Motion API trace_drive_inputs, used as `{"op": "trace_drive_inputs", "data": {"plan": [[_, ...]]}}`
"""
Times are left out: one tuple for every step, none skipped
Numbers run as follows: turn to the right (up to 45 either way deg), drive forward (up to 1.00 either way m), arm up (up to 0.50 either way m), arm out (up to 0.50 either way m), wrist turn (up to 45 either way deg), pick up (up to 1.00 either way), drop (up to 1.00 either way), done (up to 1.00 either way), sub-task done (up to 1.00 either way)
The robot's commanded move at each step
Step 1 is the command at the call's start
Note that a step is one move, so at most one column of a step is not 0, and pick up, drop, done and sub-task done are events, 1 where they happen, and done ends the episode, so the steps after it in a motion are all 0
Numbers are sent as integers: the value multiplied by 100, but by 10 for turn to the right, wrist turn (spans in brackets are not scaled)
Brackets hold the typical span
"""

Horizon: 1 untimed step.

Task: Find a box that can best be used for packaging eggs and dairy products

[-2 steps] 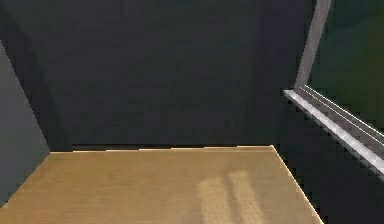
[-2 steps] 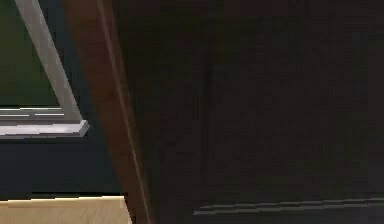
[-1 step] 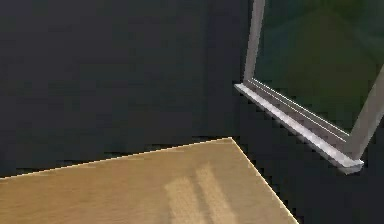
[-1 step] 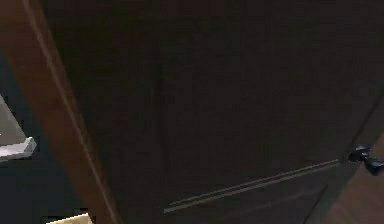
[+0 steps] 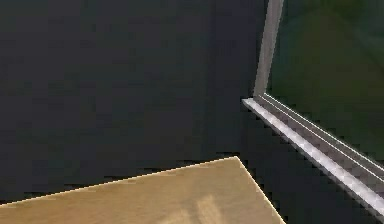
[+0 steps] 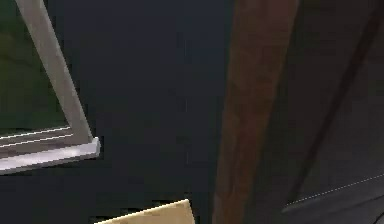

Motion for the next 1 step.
{"op": "trace_drive_inputs", "data": {"plan": [[-450, 0, 0, 0, 0, 0, 0, 0, 0]]}}
